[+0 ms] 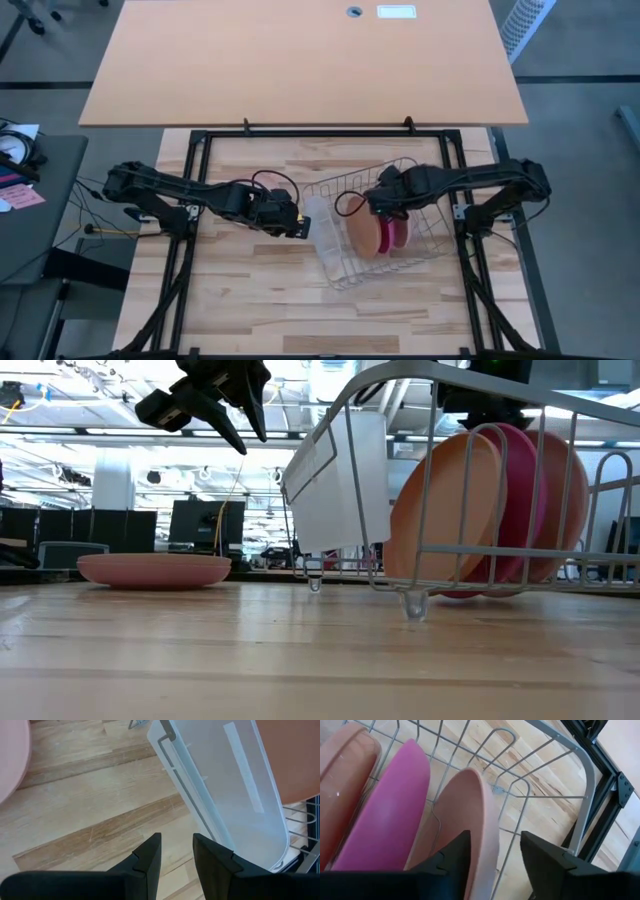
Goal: Sort dishes
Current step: Put the light orange plate in the dish rack
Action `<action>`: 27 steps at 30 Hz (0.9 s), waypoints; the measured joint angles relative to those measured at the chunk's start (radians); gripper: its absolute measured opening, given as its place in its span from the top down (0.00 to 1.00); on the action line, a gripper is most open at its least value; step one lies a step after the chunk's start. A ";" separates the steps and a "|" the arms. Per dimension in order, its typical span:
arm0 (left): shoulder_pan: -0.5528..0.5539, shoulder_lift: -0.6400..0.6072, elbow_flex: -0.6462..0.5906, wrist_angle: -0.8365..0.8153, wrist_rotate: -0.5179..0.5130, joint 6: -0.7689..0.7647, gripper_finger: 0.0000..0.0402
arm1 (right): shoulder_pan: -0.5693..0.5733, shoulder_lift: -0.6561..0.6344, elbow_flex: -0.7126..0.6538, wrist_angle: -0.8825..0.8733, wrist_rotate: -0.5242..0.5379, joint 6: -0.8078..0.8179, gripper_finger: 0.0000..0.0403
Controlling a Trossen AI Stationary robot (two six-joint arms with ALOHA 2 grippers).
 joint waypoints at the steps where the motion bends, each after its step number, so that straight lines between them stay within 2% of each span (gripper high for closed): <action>1: 0.000 0.000 0.000 0.000 0.000 0.000 0.73 | 0.000 0.000 0.004 -0.008 0.000 0.000 0.53; 11: 0.002 0.000 0.000 0.000 0.024 0.000 0.73 | 0.000 -0.008 0.116 -0.050 0.000 -0.019 0.39; 15: 0.016 0.000 0.000 0.002 0.082 0.000 0.73 | -0.007 -0.020 0.212 -0.064 -0.046 -0.050 0.38; 19: 0.024 -0.023 -0.001 -0.014 0.083 -0.004 0.73 | -0.020 -0.040 0.336 -0.120 -0.126 -0.060 0.38; 24: 0.065 -0.052 -0.001 -0.133 0.079 -0.020 0.73 | -0.028 -0.118 0.456 -0.121 -0.156 -0.021 0.38; 27: 0.105 -0.073 -0.001 -0.168 0.104 0.027 0.73 | -0.049 -0.187 0.467 -0.121 -0.156 0.014 0.38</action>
